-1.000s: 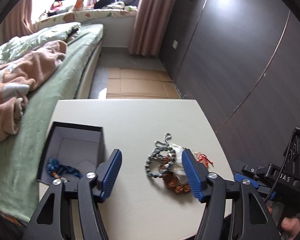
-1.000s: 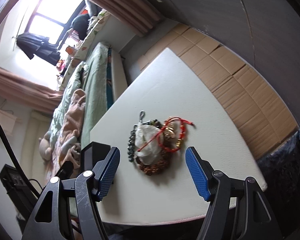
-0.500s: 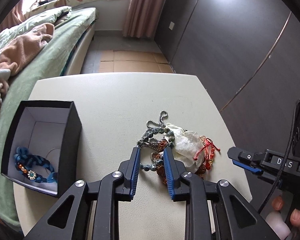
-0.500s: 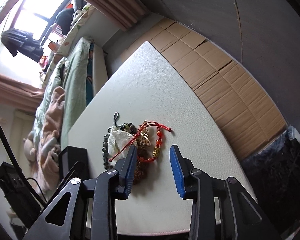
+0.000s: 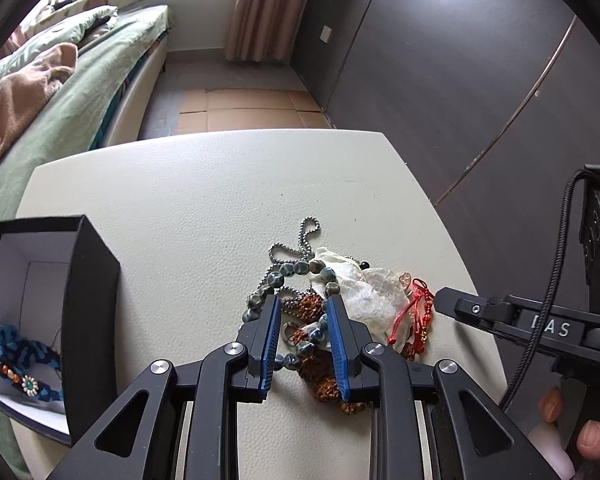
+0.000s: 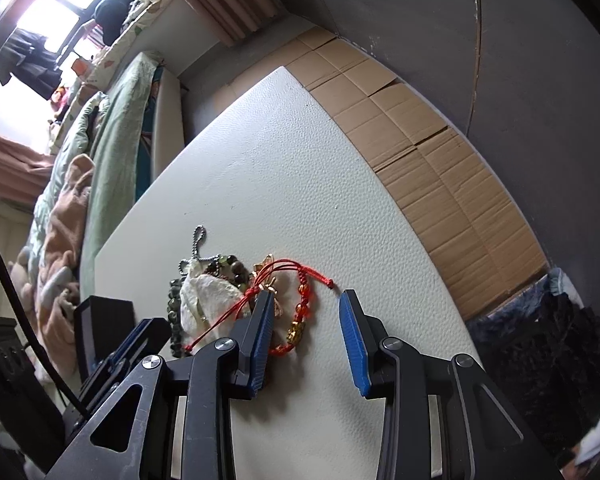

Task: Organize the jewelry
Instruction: 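Grasp the grey-green bead bracelet with the left gripper while the right grasps the red string bracelet, then drop the bead bracelet and red string bracelet into the black box with both grippers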

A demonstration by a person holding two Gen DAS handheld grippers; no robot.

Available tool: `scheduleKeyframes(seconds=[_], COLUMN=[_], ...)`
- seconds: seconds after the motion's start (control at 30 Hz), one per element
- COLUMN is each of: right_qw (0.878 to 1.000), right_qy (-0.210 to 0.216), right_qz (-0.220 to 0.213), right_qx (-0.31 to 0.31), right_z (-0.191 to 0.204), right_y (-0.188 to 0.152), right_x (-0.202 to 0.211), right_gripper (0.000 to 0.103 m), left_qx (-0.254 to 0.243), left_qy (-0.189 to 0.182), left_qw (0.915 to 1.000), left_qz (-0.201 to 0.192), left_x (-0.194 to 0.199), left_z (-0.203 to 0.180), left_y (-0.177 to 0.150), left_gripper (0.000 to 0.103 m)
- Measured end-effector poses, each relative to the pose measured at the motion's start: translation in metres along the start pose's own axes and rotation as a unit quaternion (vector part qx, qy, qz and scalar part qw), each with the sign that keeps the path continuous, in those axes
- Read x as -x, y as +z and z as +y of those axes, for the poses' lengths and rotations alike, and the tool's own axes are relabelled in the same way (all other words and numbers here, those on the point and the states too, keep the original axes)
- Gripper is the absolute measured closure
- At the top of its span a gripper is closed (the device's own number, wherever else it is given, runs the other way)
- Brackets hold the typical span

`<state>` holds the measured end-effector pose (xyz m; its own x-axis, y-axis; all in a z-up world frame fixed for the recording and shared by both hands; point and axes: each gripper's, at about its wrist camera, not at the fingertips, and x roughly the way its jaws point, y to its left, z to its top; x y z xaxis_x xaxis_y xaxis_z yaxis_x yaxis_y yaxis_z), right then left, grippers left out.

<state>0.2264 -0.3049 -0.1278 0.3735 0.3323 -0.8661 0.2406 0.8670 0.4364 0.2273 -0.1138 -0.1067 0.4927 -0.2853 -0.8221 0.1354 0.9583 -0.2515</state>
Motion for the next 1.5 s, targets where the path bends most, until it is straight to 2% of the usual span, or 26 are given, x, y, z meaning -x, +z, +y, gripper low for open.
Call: scheduleKeyframes(seconds=[0.17, 0.27, 0.37, 0.5, 0.53, 0.57, 0.63, 0.7, 0.77, 0.83, 0.93, 1.03, 1.17, 1.33, 1.5], right_qw=[0.999, 0.997, 0.994, 0.986, 0.984, 0.981, 0.975, 0.965, 0.961, 0.958, 0.965, 0.978, 0.989, 0.994, 0.991], right_qy=[-0.035, -0.054, -0.081, -0.121, -0.129, -0.137, -0.153, -0.18, -0.18, -0.188, -0.167, -0.121, -0.066, 0.003, 0.061], right_qz=[0.004, 0.008, 0.002, -0.003, -0.004, -0.006, -0.01, -0.018, -0.019, -0.021, -0.019, -0.022, -0.043, -0.06, -0.077], right_qx=[0.031, 0.048, 0.069, 0.114, 0.125, 0.136, 0.158, 0.19, 0.208, 0.217, 0.202, 0.167, 0.124, 0.093, 0.091], right_z=[0.012, 0.019, 0.027, 0.041, 0.045, 0.048, 0.054, 0.06, 0.063, 0.063, 0.054, 0.041, 0.024, 0.01, 0.016], right_y=[0.004, 0.005, 0.004, -0.003, -0.003, -0.005, -0.009, -0.015, -0.018, -0.023, -0.029, -0.029, -0.03, -0.032, -0.041], right_x=[-0.007, -0.012, -0.013, -0.015, -0.015, -0.017, -0.018, -0.018, -0.017, -0.014, -0.006, 0.003, 0.026, 0.043, 0.058], right_gripper=[0.067, 0.067, 0.072, 0.072, 0.072, 0.072, 0.073, 0.084, 0.094, 0.095, 0.095, 0.095, 0.095, 0.095, 0.095], left_qx=[0.006, 0.001, -0.002, 0.001, 0.002, 0.004, 0.012, 0.018, 0.027, 0.038, 0.057, 0.069, 0.079, 0.093, 0.109], left_qy=[-0.023, -0.019, -0.019, -0.021, -0.022, -0.023, -0.031, -0.035, -0.038, -0.044, -0.062, -0.07, -0.073, -0.078, -0.084], left_qw=[0.9995, 0.9996, 0.9991, 0.9994, 0.9995, 0.9996, 0.9994, 0.9992, 0.9989, 0.9982, 0.9962, 0.9948, 0.9933, 0.9901, 0.985], left_qz=[0.021, 0.022, 0.037, 0.028, 0.022, 0.018, 0.009, 0.002, -0.004, -0.011, -0.021, -0.03, -0.043, -0.07, -0.104], left_x=[-0.006, -0.007, -0.016, -0.01, -0.005, -0.002, 0.008, 0.015, 0.023, 0.031, 0.042, 0.052, 0.061, 0.08, 0.101], left_z=[0.001, 0.001, 0.001, 0.003, 0.004, 0.005, 0.009, 0.013, 0.017, 0.023, 0.029, 0.033, 0.036, 0.043, 0.054], left_y=[-0.001, -0.002, -0.003, -0.004, -0.005, -0.005, -0.006, -0.007, -0.01, -0.013, -0.018, -0.022, -0.025, -0.028, -0.026], left_gripper=[0.078, 0.078, 0.078, 0.083, 0.086, 0.094, 0.094, 0.094, 0.094, 0.094, 0.094, 0.094, 0.094, 0.094, 0.094])
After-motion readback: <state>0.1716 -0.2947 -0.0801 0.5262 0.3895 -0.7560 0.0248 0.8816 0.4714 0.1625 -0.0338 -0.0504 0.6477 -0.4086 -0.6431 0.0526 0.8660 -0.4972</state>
